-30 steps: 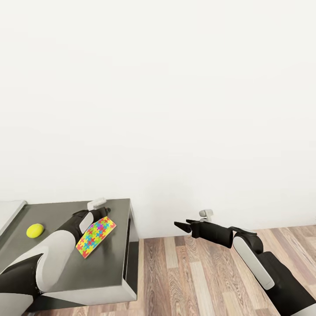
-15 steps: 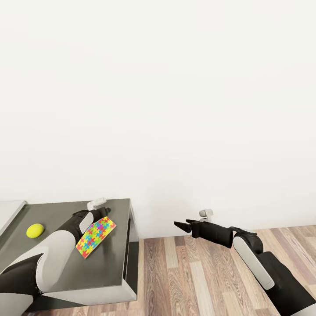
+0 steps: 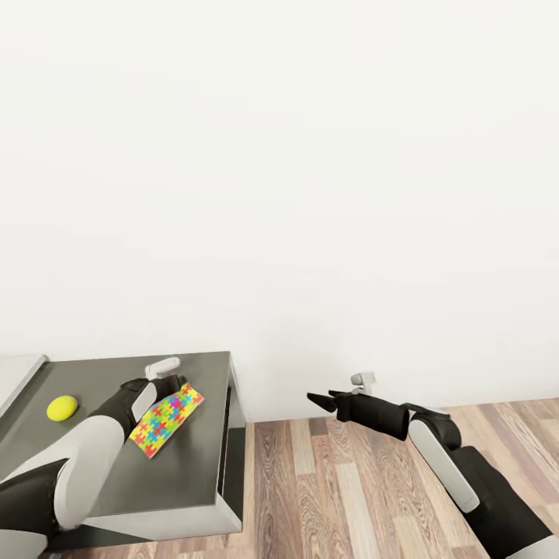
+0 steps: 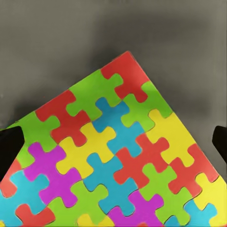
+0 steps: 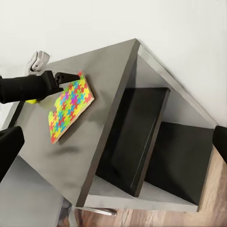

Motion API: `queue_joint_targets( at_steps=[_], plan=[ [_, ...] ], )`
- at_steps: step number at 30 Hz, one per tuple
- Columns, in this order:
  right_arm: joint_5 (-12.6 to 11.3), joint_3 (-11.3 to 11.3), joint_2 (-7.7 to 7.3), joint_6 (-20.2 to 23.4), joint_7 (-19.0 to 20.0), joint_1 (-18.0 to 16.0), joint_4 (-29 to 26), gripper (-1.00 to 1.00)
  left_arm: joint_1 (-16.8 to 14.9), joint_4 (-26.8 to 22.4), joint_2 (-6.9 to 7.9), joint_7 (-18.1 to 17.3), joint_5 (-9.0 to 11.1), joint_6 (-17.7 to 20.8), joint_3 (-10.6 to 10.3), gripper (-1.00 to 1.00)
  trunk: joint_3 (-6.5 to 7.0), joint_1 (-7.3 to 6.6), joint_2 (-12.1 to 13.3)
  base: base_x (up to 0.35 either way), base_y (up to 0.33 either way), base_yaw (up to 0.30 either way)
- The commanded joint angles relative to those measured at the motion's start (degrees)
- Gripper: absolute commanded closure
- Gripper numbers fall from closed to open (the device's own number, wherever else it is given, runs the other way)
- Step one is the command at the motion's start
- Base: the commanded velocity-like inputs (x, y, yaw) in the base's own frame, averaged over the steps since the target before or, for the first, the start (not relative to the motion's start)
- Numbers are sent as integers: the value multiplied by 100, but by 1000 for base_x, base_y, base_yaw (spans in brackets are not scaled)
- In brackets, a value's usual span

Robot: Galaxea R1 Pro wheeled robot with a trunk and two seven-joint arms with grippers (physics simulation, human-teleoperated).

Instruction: Put all the toys in the child's room - the three board games (two on the bed and one on the table), the two jigsaw puzzles on the table, and the tennis ball on the table - inside the toy box on the table in the child's room.

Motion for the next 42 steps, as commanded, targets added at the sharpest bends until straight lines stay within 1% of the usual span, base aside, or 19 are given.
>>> queue_joint_targets(
  at_steps=[1, 6, 13, 15, 19, 21, 26, 30, 31, 42],
  plan=[
    [-20, 4, 19, 24, 5, -5, 7, -100, 30, 26, 11, 2, 3, -1, 18, -100, -11, 4, -7, 0, 0, 0],
    [-17, 2, 77, 19, 8, -7, 158, -100, 167, -78, 119, -56, 86, -153, -22, -100, -11, 4, -7, 0, 0, 0],
    [-16, 2, 93, 18, 6, -6, 196, -100, 338, -329, 144, -57, 67, -160, -28, -100, -11, 4, -7, 0, 0, 0],
    [-16, 2, 95, 18, 3, -6, 198, -100, 339, -319, 147, -57, 21, -160, -24, -100, -11, 4, -7, 0, 0, 0],
    [-16, 4, 97, 18, 2, -7, 199, -100, 339, -235, 149, -47, -133, -159, -26, -100, -11, 4, -7, 0, 0, 0],
    [-16, 6, 97, 18, 1, -6, 199, -100, 339, -204, 150, -31, -170, -160, -28, -100, -11, 4, -7, 0, 0, 0],
    [-15, 8, 98, 18, 0, -5, 200, -100, 339, -208, 150, 57, -108, -160, -28, -100, -11, 4, -7, 0, 0, 0],
    [-14, 10, 98, 18, 0, -8, 203, -100, 339, -211, 144, 127, -14, -156, -29, -100, -11, 4, -7, 0, 0, 0],
    [-15, 10, 98, 18, 0, -7, 205, -100, 339, 120, 143, 134, -276, -154, -29, -100, -11, 4, -7, 0, 0, 0],
    [-16, 11, 98, 31, -2, -12, 208, -100, 339, 120, 147, 129, -273, -129, -29, -100, -11, 4, -7, 0, -20, 0]
  ],
)
